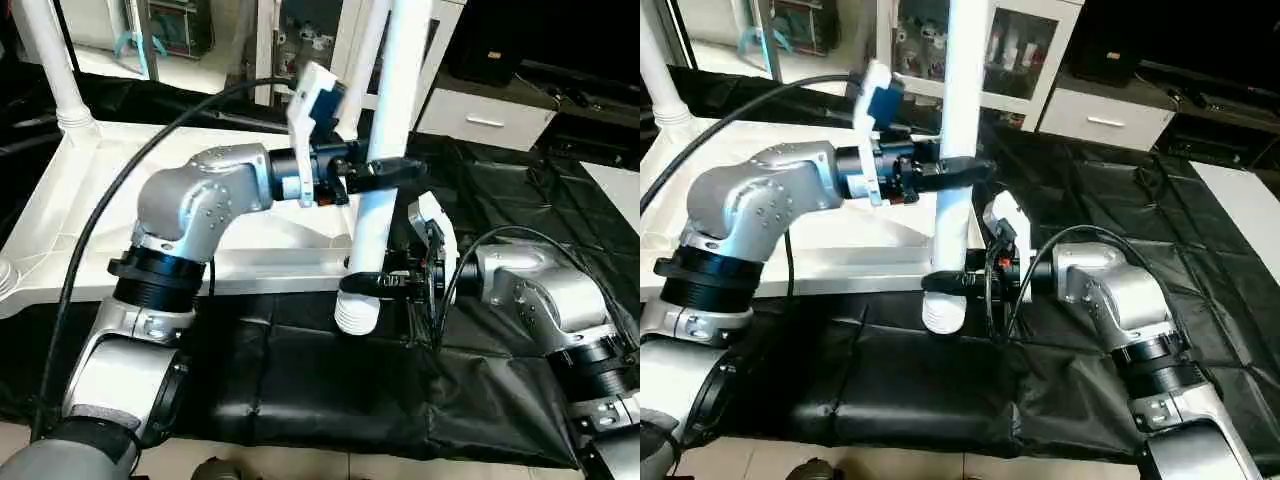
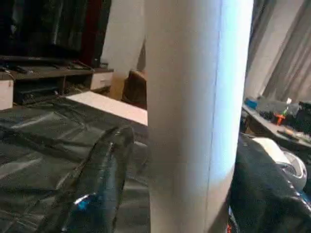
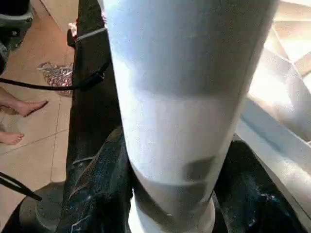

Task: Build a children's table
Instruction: Insert table leg to table base

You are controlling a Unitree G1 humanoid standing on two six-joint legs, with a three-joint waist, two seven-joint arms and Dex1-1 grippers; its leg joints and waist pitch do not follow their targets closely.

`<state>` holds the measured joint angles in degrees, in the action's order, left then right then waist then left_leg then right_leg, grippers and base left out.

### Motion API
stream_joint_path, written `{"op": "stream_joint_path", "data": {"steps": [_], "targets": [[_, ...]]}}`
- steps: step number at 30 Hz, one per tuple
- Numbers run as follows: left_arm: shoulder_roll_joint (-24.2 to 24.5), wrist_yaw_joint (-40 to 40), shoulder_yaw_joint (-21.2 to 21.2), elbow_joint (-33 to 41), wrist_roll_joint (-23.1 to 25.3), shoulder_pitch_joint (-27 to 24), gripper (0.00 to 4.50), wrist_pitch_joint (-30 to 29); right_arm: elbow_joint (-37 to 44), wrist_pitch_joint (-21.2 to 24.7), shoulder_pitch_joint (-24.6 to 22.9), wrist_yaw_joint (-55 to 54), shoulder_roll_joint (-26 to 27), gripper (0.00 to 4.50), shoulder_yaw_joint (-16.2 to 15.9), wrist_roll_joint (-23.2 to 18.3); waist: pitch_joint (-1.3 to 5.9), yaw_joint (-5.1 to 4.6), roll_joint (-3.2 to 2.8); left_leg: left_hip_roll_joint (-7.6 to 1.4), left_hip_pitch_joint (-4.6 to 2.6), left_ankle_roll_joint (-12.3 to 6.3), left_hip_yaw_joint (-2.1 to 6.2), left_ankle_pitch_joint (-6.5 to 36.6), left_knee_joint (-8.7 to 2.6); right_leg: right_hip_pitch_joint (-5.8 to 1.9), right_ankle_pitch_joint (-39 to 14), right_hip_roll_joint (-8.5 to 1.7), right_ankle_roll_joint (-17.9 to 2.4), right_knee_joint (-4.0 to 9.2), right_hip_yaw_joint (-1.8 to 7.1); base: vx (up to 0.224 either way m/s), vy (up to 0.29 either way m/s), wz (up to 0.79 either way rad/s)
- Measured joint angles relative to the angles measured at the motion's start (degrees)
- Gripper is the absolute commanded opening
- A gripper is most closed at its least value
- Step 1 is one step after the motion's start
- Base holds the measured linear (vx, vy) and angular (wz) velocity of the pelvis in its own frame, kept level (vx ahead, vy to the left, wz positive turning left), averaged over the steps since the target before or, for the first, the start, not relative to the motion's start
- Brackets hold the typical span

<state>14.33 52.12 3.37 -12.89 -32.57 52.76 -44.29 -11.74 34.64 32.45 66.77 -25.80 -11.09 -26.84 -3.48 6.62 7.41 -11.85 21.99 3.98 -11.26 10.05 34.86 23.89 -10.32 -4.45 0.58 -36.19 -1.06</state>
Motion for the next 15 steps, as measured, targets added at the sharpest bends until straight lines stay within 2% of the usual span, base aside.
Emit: {"op": "stream_joint_path", "data": {"steps": [3, 5, 7, 9, 13, 15], "targets": [[0.04, -0.09, -1.21, 0.00, -1.01, -0.01, 3.38, -0.41, 0.04, -0.01, 0.85, -0.09, -1.01, 1.86, 1.79, -0.37, 0.00, 0.22, 0.00, 0.01, 0.01, -0.02, 0.00, -0.02, 0.01, -0.01, 0.01, 0.00, -0.02, 0.00, 0.00, 0.000, 0.000, 0.00], [0.24, 0.04, -2.13, 0.06, -1.65, -0.05, 3.65, -0.42, -0.10, -0.17, 1.49, -0.86, -1.77, 1.86, 4.49, -0.86, 0.00, 0.37, 0.00, 0.01, 0.01, -0.03, -0.01, -0.02, 0.02, -0.01, 0.03, 0.00, -0.03, 0.00, 0.00, 0.000, 0.000, 0.00], [0.32, 0.20, -3.41, 0.32, -2.49, -0.51, 3.71, -0.19, -0.82, -0.30, 2.47, -2.50, -2.17, 1.86, 8.29, -2.30, 0.00, 0.40, -0.01, 0.01, 0.00, -0.02, -0.01, -0.03, 0.01, -0.01, 0.04, 0.00, -0.04, 0.00, 0.01, 0.000, 0.000, 0.00], [0.26, 0.33, -3.89, 0.68, -2.89, -0.87, 3.74, 0.10, -0.94, -0.44, 3.26, -3.27, -2.57, 1.86, 10.41, -2.84, 0.00, 0.41, -0.01, 0.00, -0.01, -0.01, -0.01, -0.04, 0.01, -0.02, 0.05, 0.00, -0.04, 0.00, -0.01, 0.000, 0.000, 0.00], [0.16, 1.80, -5.56, 1.91, -4.48, -2.75, 3.74, 1.40, -1.86, -1.77, 3.50, -6.45, -2.41, 1.86, 11.96, -2.76, -0.02, 0.25, -0.16, 0.01, -0.01, -0.01, -0.01, -0.04, 0.01, -0.01, 0.06, 0.01, -0.05, 0.00, 0.00, 0.000, 0.000, 0.00], [1.56, 2.80, -4.72, 2.05, -2.84, -4.61, 3.74, 5.27, -3.41, -3.28, 3.49, -9.81, -2.38, 1.86, 13.17, -1.44, -0.02, 0.15, -0.17, 0.00, -0.01, 0.02, -0.02, -0.06, -0.01, -0.01, 0.07, 0.02, -0.05, -0.01, -0.02, 0.000, 0.000, 0.00]]}}
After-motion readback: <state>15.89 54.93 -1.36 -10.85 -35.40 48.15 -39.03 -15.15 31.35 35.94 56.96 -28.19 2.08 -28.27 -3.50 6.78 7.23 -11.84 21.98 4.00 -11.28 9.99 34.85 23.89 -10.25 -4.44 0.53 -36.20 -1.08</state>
